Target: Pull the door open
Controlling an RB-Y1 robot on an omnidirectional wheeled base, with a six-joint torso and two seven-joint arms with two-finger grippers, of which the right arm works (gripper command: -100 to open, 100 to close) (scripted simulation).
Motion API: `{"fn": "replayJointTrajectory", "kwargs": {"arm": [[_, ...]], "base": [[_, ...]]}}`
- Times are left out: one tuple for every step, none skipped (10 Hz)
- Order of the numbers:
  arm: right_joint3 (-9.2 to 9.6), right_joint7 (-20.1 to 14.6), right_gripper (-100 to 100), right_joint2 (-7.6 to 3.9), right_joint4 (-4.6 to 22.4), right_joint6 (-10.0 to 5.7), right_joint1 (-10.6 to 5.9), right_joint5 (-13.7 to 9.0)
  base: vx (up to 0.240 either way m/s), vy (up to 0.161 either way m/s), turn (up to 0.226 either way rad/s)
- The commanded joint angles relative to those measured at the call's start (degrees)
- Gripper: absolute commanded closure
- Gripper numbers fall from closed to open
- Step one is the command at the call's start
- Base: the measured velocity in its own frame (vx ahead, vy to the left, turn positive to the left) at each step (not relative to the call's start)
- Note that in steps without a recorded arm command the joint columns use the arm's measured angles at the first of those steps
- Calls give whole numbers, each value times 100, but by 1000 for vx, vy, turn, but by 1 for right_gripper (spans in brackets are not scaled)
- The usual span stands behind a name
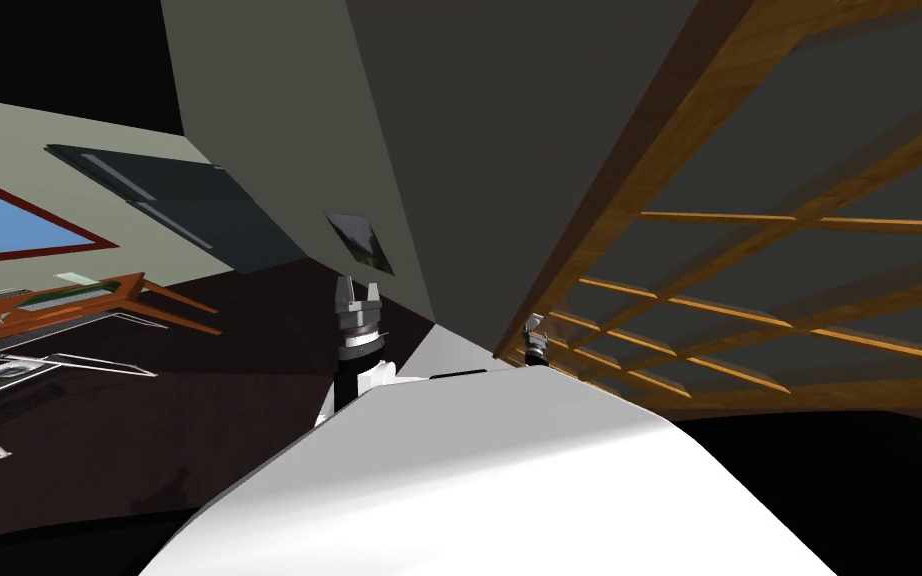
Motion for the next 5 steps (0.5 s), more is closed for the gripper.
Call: {"fn": "replayJointTrajectory", "kwargs": {"arm": [[26, -243, -100, -176, 98, -38, 63, -5], [26, -243, -100, -176, 98, -38, 63, -5], [26, -243, -100, -176, 98, -38, 63, -5], [42, -404, -100, -302, 138, -57, 126, -9], [42, -404, -100, -302, 138, -57, 126, -9]], "base": [[114, 14, 26], [104, 10, 7], [47, -2, -1], [73, -8, 20], [78, -3, 9]]}}
